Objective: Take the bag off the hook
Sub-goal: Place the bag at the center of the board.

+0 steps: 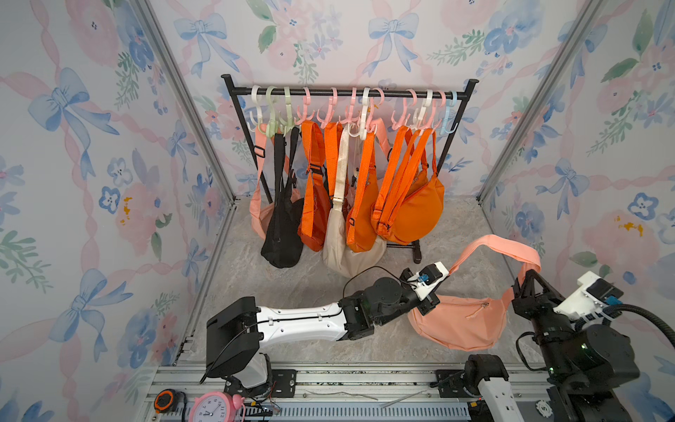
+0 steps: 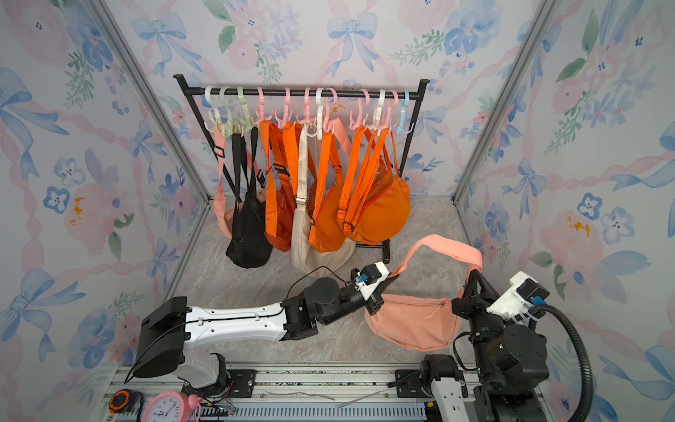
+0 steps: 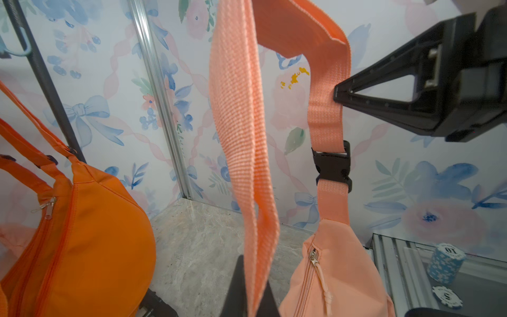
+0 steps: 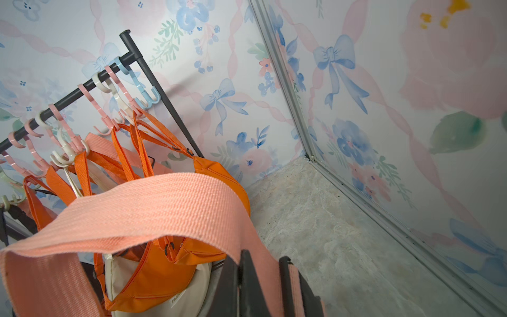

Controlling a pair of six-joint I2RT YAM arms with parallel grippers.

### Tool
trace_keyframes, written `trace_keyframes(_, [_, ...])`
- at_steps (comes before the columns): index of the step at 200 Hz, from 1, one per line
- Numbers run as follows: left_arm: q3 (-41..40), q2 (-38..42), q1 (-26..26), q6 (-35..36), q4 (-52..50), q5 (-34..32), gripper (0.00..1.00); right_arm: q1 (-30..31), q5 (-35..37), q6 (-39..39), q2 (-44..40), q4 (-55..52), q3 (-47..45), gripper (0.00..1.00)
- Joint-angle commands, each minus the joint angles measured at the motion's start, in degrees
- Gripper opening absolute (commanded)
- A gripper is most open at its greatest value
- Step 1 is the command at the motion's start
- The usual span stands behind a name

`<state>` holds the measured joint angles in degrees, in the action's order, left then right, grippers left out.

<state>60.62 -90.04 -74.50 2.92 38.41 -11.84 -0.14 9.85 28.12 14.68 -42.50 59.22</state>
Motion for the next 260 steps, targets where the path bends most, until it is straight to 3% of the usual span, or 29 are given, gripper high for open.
trace_keyframes(1, [-1.66, -0.02, -0.73, -3.97, 4.45, -2.78, 0.0, 1.13, 4.32, -0.38, -2.31, -4.83, -1.98, 0.0])
trace_keyframes(68, [-2.39, -6.21, -0.48, -8.37, 5.97, -4.81, 0.0, 2.95, 8.99, 0.47, -2.92, -2.22, -11.93, 0.0])
trace_keyframes(123, [0.09, -14.3, 4.14, -13.17, 6.65, -0.88, 0.0, 2.35, 14.06, 2.07, 4.78, 3.92, -18.17, 0.0])
trace_keyframes(204, [7.7, -27.57, 10.11, -12.95, 7.05, 3.77, 0.0, -8.23, -0.38, 7.16, 27.95, 23.52, -23.15, 0.0])
trace_keyframes(260, [13.27, -35.76, 10.27, -14.34, 5.67, 3.4, 0.0, -8.74, -1.23, 6.62, 40.83, 31.52, -24.26, 0.0])
